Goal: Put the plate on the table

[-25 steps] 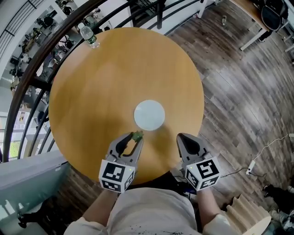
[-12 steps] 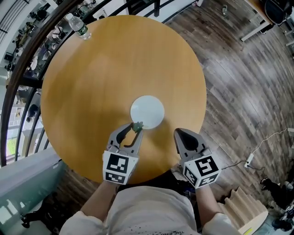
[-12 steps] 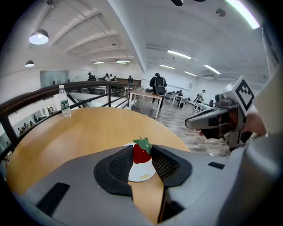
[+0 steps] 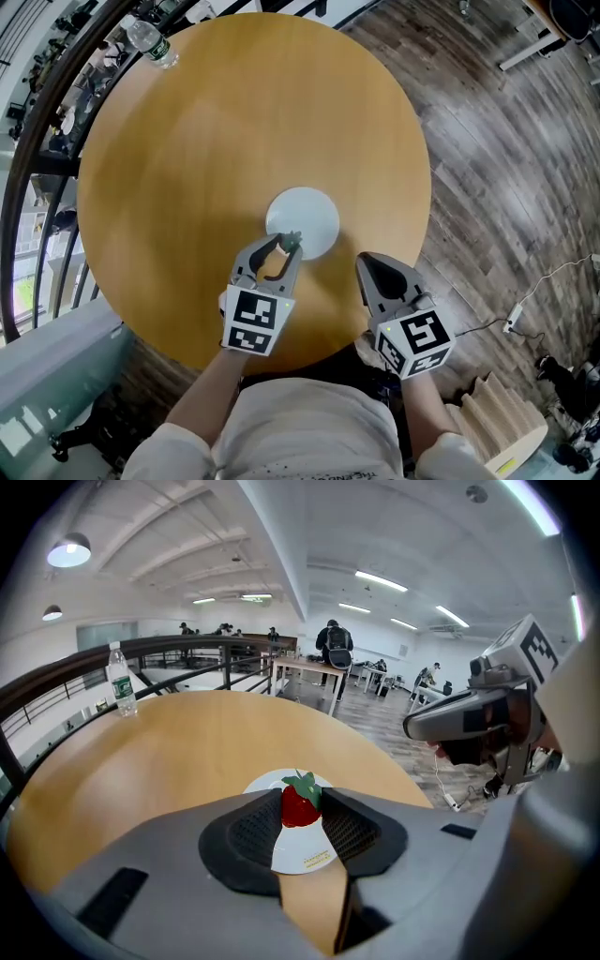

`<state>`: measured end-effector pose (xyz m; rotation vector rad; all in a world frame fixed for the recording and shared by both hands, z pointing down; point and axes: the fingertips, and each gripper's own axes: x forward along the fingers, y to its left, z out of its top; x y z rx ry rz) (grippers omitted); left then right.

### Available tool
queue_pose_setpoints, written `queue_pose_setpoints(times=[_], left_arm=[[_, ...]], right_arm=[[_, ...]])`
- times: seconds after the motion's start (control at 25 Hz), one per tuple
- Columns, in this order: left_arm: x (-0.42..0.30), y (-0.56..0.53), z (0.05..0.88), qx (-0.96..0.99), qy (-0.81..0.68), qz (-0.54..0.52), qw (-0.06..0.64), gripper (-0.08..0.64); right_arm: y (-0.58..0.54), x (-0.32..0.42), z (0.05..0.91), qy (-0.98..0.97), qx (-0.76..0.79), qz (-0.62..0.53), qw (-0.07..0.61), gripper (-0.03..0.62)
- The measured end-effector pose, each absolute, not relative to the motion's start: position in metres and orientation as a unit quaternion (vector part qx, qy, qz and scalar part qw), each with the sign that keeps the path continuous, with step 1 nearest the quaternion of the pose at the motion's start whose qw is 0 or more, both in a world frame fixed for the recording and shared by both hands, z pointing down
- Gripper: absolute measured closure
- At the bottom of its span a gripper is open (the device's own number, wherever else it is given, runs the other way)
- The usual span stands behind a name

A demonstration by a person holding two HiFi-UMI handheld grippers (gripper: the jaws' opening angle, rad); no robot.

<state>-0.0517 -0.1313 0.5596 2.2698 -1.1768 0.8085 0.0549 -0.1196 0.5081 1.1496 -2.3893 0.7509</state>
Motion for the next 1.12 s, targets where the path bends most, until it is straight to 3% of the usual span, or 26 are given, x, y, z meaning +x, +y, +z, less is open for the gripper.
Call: queue_pose_setpoints(times=[1.12], left_arm=[[-0.037, -0.155, 0.643, 0.809, -0.392, 0.389, 0.203, 0.413]], right_arm=[[-0.119, 0.064, 0.544, -0.834, 0.418, 0.303, 0.195, 0.568]])
